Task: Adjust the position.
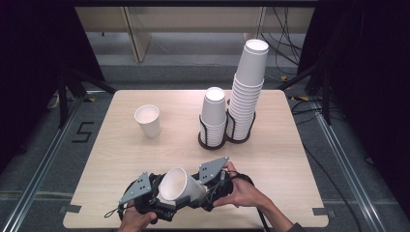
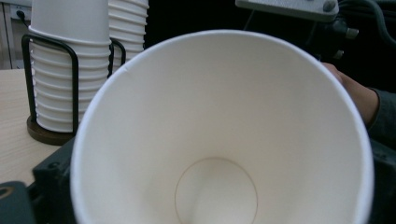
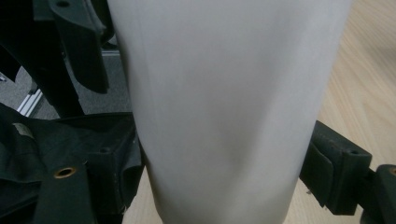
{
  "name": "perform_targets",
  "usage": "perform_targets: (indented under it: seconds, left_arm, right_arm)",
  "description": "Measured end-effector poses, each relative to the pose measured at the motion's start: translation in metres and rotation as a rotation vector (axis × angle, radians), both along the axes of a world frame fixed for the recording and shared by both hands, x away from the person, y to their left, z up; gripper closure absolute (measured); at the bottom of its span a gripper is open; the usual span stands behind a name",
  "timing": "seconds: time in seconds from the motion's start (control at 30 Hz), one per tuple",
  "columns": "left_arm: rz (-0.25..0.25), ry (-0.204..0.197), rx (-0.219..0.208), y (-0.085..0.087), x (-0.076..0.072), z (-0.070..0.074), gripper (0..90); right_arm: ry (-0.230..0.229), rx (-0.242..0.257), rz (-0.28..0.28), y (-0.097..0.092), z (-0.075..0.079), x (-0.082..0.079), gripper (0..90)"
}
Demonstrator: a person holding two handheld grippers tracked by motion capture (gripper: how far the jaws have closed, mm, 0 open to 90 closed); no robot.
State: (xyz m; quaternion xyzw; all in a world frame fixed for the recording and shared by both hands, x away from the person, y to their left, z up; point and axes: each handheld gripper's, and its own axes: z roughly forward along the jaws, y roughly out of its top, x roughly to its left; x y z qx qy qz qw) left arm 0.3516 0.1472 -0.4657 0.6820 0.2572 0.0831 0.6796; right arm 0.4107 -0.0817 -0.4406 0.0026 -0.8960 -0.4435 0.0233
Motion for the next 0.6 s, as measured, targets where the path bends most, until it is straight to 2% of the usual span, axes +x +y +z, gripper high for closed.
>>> perform_targets:
  seconds: [0.03, 0.2, 0.33, 0.47, 0.6]
  left_arm:
    - [-0.001, -0.005, 0.0, 0.0, -0.0003, 0.0002, 7.8]
    - [0.002, -0.03, -0.005, -0.0001, -0.0007, 0.0011, 10.8]
    - [0.009, -0.026, 0.005, -0.0001, -0.0003, 0.0007, 12.5]
    - [0.021, -0.028, 0.045, -0.0008, -0.0002, 0.001, 13.7]
    - [0.06, -0.019, 0.05, 0.0056, 0.002, 0.0029, 13.7]
  right_arm:
    - [0.003, 0.0, 0.004, 0.0025, -0.0016, -0.0018, 22.9]
    - [0.015, 0.024, 0.008, 0.004, -0.0023, -0.0018, 22.9]
    - [0.023, 0.027, 0.008, 0.0042, -0.0033, -0.0009, 22.9]
    - [0.023, 0.017, -0.007, 0.0035, -0.0061, -0.0002, 21.8]
    - [0.002, -0.013, -0.046, 0.0, -0.0079, 0.0014, 18.5]
